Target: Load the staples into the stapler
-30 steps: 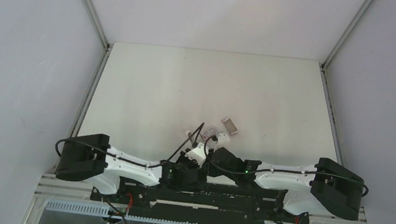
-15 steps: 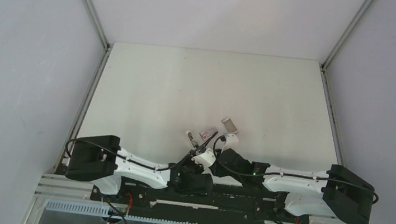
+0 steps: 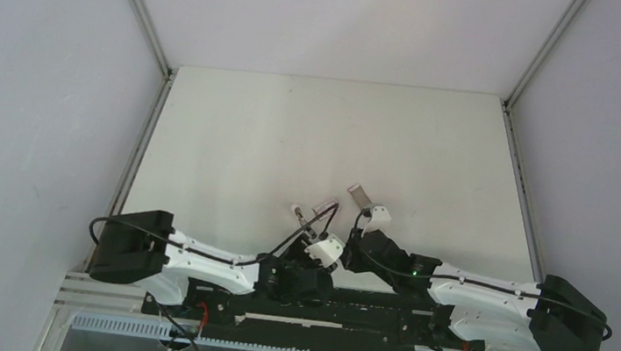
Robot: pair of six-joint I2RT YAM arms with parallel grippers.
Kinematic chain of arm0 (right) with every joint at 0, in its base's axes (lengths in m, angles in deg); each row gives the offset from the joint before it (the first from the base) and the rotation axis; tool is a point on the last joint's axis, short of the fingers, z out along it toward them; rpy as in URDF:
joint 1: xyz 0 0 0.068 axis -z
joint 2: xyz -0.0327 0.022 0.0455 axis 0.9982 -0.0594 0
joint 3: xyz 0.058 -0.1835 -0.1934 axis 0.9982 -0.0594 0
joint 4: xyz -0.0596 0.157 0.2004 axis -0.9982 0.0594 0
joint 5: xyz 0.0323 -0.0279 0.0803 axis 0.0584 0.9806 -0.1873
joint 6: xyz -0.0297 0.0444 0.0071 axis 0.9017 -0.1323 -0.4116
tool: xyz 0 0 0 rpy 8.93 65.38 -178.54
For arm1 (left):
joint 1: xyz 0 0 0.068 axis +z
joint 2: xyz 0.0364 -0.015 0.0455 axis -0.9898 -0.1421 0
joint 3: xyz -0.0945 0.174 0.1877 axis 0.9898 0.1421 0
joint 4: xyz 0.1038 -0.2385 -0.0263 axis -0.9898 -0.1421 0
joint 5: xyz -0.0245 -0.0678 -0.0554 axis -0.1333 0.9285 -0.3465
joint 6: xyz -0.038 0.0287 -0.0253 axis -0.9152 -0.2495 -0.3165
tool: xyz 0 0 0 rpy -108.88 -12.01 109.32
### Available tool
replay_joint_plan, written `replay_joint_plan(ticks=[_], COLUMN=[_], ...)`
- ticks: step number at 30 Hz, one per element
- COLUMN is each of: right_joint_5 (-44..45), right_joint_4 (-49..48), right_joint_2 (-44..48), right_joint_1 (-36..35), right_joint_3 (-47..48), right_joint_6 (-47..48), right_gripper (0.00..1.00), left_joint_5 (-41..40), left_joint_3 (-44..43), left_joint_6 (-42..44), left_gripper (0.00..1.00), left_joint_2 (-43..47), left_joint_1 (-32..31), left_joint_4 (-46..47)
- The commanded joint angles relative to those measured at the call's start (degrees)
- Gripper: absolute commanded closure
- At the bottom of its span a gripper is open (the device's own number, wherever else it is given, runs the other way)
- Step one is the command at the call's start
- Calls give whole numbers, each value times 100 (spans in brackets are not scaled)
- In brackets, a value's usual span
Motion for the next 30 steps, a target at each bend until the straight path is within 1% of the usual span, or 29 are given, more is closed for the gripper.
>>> replay_joint_plan(ticks=[1,4,5,8,12,13,15,18,22,23,24,28,30], right_joint_5=[-43,-121,-158,-198,-357,-441,-637,-571,-612,-609,-564,-210,-75], right_joint_4=[26,109,131,170,96,39,-122,-203,-287,-335,-380,-421,-484], right_joint_2=[233,386,424,489,493,508,569,682,736,721,691,323,33], right_joint_1=[160,267,310,357,348,311,152,-193,-483,-573,-662,-960,-1097], right_joint_3=[7,7,11,12,-4,-9,-46,-86,-100,-95,-85,63,148], right_joint_6=[183,283,314,416,675,787,1151,1528,1741,1792,1822,1824,1844], right_gripper=[72,70,70,69,69,68,62,56,49,47,46,44,43], left_joint_5=[594,1039,1200,1443,1562,1611,1756,2089,2675,2901,3138,4072,4280], left_joint_3=[151,316,338,423,543,559,617,858,1232,1308,1380,1513,1514], left_joint_6=[312,534,575,586,629,625,520,312,115,37,-53,-436,-605], left_gripper=[30,19,18,18,19,19,19,20,18,18,17,17,17], left_joint_2=[737,1087,1164,1282,1292,1298,1392,1842,2906,3119,3302,3630,3673], left_joint_1=[-38,7,55,191,280,294,378,643,1123,1306,1623,2557,2841], left_joint_4=[436,663,683,734,912,947,1006,1151,1376,1390,1382,1221,1088])
